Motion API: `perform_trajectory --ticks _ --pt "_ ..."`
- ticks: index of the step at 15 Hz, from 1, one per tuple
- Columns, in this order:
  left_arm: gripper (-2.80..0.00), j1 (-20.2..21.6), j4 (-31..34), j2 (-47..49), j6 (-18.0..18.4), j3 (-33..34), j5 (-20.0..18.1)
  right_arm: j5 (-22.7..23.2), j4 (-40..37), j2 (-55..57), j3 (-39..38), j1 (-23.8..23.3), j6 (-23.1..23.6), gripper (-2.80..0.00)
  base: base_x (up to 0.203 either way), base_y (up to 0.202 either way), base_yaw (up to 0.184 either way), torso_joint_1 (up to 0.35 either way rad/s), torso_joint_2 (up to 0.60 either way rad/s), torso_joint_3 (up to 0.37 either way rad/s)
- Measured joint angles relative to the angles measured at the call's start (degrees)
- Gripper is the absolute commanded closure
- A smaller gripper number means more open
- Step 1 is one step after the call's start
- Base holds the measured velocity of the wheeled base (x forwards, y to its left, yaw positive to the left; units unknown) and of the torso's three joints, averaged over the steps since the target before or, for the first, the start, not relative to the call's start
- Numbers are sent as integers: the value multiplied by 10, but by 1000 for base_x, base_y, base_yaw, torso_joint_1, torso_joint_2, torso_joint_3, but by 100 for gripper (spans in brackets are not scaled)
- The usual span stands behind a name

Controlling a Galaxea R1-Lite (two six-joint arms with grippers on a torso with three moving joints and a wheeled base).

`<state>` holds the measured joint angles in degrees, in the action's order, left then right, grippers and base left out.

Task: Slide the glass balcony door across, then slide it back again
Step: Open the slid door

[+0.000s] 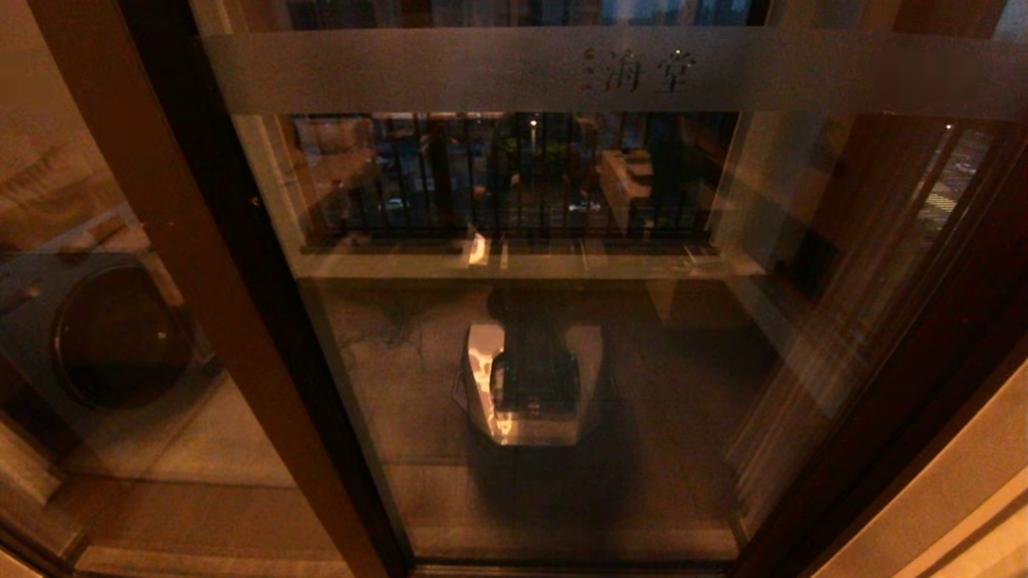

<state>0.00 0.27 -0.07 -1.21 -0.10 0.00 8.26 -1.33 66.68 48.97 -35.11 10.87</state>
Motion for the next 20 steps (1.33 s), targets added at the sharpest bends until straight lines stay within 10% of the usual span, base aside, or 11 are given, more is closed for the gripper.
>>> perform_trajectory --ticks 7,16,17,20 --pt "0 0 1 11 1 -1 -1 119 151 159 68 -62 6 0 0 0 0 0 0 0" --pt "0 0 1 1 1 -1 -1 63 89 174 82 17 18 0 0 0 0 0 0 0" --pt "0 0 0 1 1 -1 -1 63 90 177 83 20 17 -280 0 0 0 0 0 0" --pt "0 0 -2 1 0 -1 0 66 91 197 105 22 13 -280 0 0 0 0 0 0"
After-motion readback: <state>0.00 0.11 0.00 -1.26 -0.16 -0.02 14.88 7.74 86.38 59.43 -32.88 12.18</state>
